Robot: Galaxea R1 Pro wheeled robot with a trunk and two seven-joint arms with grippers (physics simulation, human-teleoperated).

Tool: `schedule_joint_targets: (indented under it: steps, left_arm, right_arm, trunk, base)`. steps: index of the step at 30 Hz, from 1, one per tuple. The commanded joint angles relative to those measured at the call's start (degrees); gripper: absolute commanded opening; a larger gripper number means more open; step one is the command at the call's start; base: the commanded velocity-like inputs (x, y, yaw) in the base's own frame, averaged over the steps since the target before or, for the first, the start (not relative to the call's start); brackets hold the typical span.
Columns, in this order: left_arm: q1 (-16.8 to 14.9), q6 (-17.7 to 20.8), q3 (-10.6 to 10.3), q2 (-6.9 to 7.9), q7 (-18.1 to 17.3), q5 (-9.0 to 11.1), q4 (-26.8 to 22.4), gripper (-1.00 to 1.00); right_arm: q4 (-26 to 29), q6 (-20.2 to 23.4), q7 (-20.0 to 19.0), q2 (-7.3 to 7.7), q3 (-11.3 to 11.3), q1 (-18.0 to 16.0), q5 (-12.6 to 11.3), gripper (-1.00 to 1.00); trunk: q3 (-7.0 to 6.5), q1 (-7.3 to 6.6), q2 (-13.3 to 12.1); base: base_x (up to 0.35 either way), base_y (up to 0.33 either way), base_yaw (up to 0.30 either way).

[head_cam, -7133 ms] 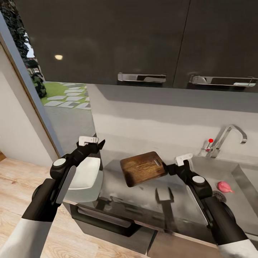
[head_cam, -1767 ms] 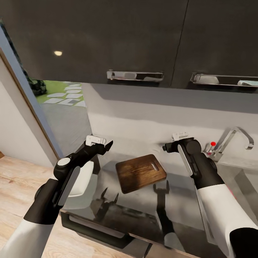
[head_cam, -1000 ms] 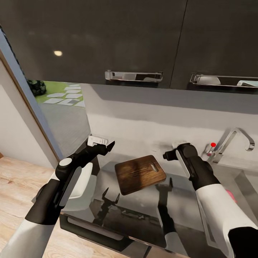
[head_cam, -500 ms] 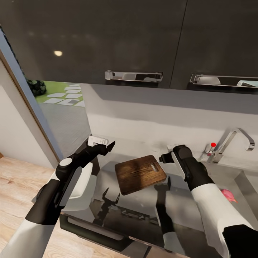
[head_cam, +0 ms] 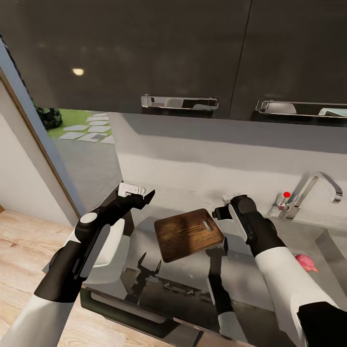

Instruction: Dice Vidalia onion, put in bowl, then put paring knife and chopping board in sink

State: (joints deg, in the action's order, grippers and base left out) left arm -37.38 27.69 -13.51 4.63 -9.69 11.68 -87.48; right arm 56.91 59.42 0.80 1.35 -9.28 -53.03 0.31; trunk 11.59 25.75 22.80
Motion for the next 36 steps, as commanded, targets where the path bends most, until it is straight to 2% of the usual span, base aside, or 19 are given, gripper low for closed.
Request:
schedule_joint_targets:
  steps: [1, 14, 21, 32, 36]
  left_arm:
    - [-0.1, 0.3, 0.0, 0.03, 0.0, 0.3, -0.1, 1.0]
    - [-0.1, 0.3, 0.0, 0.03, 0.0, 0.3, -0.1, 1.0]
    - [-0.1, 0.3, 0.0, 0.03, 0.0, 0.4, -0.1, 1.0]
    - [-0.1, 0.3, 0.0, 0.03, 0.0, 0.4, -0.1, 1.0]
    - [-0.1, 0.3, 0.0, 0.03, 0.0, 0.4, -0.1, 1.0]
  right_arm:
    - [0.1, 0.3, 0.1, 0.06, -0.2, -0.1, 0.0, 1.0]
    - [4.2, 0.3, 0.2, 0.06, -0.4, -0.1, 0.0, 1.0]
    - [4.5, 0.5, 0.2, 0.06, -0.4, -0.1, 0.0, 1.0]
    - [4.5, 0.5, 0.2, 0.06, -0.4, -0.1, 0.0, 1.0]
    - [4.5, 0.5, 0.2, 0.06, -1.3, -0.1, 0.1, 1.0]
  trunk:
    - [0.12, 0.04, 0.1]
    - [0.12, 0.04, 0.1]
    - [0.12, 0.04, 0.1]
    - [0.12, 0.04, 0.1]
    - [0.12, 0.04, 0.1]
  base:
    - [0.0, 0.0, 0.0]
    - [0.0, -0.034, 0.0]
    - [0.0, -0.067, 0.016]
    - [0.0, -0.002, 0.154]
    - [0.0, 0.0, 0.011]
